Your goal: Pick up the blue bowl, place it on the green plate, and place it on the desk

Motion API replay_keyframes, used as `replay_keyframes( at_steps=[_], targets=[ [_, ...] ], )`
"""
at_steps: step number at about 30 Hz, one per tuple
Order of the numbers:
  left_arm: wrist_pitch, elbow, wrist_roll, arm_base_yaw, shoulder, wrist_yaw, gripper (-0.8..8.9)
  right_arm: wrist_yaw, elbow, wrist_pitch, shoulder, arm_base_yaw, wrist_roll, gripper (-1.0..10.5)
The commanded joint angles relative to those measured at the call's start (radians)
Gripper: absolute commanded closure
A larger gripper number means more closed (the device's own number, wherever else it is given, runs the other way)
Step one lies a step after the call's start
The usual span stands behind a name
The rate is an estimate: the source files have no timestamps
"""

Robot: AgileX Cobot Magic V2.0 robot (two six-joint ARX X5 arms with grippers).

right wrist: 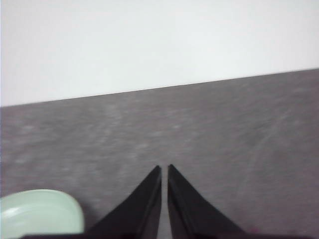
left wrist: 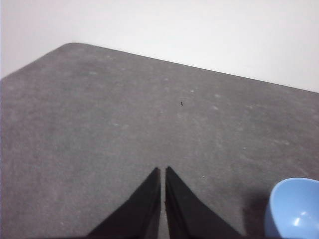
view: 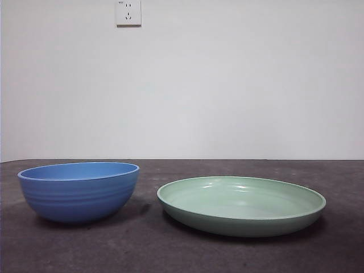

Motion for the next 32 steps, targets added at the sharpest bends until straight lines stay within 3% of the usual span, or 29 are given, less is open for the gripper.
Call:
replay_keyframes(
  at_steps=[1,7,15,20,23,28,32],
  targets=[
    [-0.005,0.071,-0.064,-0.001,0.021,-0.005,7.97,-0.011,0.026,0.003,0.0,0.001,0.148,9.3],
    [-0.026,0.211,-0.104,-0.021,0.154,0.0,7.97,0.005,0.127,0.01,0.05,0.001,0.274,9.3],
    [-0.055,0.471,-0.099,-0.055,0.409,0.067,7.97,-0.102,0.356,-0.034,0.244,0.001,0.264,9.3],
    [-0.103,0.654,-0.055,-0.068,0.569,0.105,7.97,-0.229,0.519,-0.063,0.419,0.001,0.263,9.3],
    [-0.14,0.746,-0.055,-0.074,0.649,0.173,7.97,-0.349,0.614,-0.099,0.524,0.001,0.259,9.3],
    [-0.215,0.87,-0.056,-0.095,0.761,0.342,7.98,-0.554,0.766,-0.212,0.703,0.008,0.252,9.3],
    [-0.324,0.948,-0.055,-0.113,0.839,0.495,7.97,-0.623,0.86,-0.309,0.798,0.037,0.199,9.3]
  ],
)
